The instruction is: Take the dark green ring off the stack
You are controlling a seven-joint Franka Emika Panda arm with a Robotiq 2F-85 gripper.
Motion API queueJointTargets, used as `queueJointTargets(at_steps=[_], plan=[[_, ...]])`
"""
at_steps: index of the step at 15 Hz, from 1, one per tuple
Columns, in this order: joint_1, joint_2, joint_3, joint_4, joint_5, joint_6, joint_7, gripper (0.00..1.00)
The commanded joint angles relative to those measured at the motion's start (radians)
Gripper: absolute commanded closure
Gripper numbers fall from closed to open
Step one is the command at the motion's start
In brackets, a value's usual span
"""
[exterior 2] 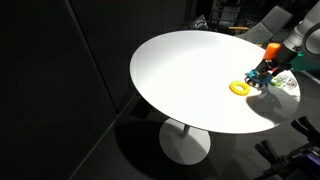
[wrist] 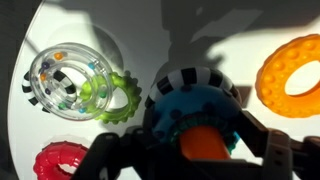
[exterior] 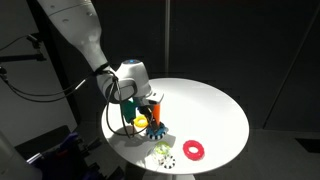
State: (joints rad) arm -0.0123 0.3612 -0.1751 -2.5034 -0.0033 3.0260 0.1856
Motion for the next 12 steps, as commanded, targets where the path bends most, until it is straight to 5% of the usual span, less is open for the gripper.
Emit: queueJointTargets(at_steps=[1, 9, 12], plan=[[0.017, 0.013, -0.024, 0.011, 0.000, 0.024, -0.008, 0.46], [0.018, -0.018, -0.024, 0.003, 0.007, 0.029, -0.018, 0.86], [0.008, -0.045, -0.013, -0.005, 0.011, 0.020, -0.024, 0.91]])
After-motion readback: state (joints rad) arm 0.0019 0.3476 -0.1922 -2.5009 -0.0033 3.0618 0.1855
